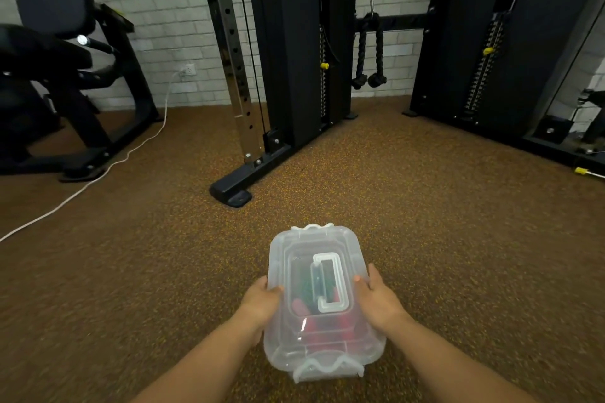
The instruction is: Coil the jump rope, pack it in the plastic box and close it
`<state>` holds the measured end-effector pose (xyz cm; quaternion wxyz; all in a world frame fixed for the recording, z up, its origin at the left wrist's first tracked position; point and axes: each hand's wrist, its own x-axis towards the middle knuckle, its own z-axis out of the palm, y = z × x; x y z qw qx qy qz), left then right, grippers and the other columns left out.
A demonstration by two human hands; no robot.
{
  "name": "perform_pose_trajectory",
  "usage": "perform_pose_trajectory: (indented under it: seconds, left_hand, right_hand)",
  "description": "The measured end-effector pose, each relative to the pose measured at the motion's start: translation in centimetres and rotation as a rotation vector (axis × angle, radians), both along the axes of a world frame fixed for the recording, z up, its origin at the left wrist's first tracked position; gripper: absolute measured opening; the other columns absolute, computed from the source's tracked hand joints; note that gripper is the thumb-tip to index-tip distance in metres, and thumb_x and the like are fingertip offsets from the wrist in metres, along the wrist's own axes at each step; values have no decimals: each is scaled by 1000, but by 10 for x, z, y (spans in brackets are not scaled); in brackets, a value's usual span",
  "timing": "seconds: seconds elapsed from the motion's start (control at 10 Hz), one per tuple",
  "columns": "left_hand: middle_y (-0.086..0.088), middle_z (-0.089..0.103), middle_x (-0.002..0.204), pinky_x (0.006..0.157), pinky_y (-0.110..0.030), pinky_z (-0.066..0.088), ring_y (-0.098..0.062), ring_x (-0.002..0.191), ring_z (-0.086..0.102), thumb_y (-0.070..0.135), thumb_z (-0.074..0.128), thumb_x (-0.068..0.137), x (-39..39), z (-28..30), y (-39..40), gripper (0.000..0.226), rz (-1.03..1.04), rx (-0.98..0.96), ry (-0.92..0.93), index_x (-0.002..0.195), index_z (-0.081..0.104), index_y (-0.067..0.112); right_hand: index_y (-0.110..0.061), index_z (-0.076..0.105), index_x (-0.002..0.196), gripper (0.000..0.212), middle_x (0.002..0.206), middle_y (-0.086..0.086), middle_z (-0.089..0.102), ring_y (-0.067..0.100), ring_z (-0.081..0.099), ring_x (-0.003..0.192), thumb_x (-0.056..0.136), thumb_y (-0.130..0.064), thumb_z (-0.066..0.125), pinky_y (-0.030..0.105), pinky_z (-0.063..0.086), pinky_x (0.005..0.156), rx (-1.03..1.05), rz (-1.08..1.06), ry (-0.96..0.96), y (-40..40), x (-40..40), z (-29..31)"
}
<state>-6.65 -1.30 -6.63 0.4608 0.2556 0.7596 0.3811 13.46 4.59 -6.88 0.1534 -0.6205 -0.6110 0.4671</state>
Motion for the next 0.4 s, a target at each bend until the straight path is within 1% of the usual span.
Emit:
perform_pose_trajectory:
  seconds: [0.1, 0.2, 0.3, 0.4]
  left_hand:
    - [-14, 33, 154, 107, -42, 38, -33, 134, 41, 25, 46, 96, -1, 21, 7, 63, -2, -33, 111, 152, 20, 12]
    - [-11, 25, 158, 113, -43, 29, -32, 142, 29, 32, 47, 97, -11, 67, 32, 64, -93, -1, 330, 151, 21, 11]
    - [-9, 39, 150, 110, -43, 35, -31, 135, 41, 35, 45, 97, -27, 141, 66, 53, -258, 39, 527, 144, 40, 13]
    - [-6, 49, 140, 105, -42, 40, -31, 125, 50, 40, 45, 95, -38, 217, 91, 50, -374, 80, 625, 138, 49, 15]
  right_hand:
    - [-17, 3, 154, 65, 161, 10, 19, 32, 25, 145, 100, -41, 32, 46, 25, 117, 35, -5, -42, 15, 3, 14]
    - [-15, 7, 154, 67, 161, 11, 15, 31, 20, 147, 100, -45, 33, 45, 25, 117, 125, 106, -177, 41, 0, 52]
    - [-15, 12, 153, 68, 162, 10, 12, 29, 11, 149, 98, -48, 35, 45, 18, 120, 267, 262, -324, 69, -11, 122]
    - [-18, 12, 153, 69, 163, 7, 8, 29, 2, 150, 97, -51, 36, 47, 11, 120, 389, 350, -384, 88, -19, 209]
